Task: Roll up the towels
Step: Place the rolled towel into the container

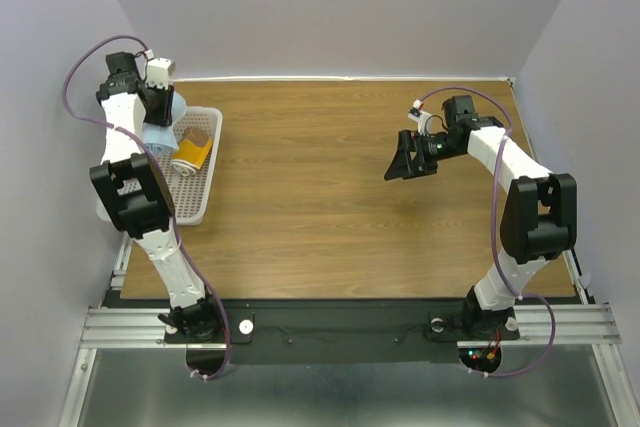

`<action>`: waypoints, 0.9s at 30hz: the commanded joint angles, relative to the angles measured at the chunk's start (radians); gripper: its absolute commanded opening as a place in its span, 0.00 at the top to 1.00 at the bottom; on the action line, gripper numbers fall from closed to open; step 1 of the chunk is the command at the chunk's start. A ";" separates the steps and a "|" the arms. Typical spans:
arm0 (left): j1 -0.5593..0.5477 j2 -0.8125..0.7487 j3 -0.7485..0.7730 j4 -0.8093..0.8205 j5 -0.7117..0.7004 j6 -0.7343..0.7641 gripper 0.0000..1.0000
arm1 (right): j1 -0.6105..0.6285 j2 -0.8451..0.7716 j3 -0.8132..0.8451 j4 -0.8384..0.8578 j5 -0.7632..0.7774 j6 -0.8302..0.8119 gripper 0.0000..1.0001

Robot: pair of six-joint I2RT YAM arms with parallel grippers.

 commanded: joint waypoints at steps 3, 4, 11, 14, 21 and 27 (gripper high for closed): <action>0.019 -0.018 -0.096 0.104 -0.056 0.006 1.00 | -0.004 -0.033 0.034 -0.078 0.058 -0.058 0.00; 0.021 -0.014 -0.107 0.113 -0.059 0.012 1.00 | -0.006 -0.030 0.037 -0.090 0.061 -0.062 0.00; 0.049 0.032 -0.152 0.176 -0.062 0.027 1.00 | -0.009 -0.010 0.052 -0.116 0.086 -0.072 0.00; 0.053 0.060 -0.162 0.185 -0.067 0.042 1.00 | -0.009 -0.007 0.055 -0.122 0.090 -0.070 0.00; 0.061 0.106 -0.167 0.219 -0.077 0.058 1.00 | -0.007 -0.005 0.047 -0.128 0.103 -0.073 0.00; 0.064 0.112 -0.158 0.222 -0.076 0.075 1.00 | -0.007 -0.004 0.040 -0.128 0.106 -0.079 0.00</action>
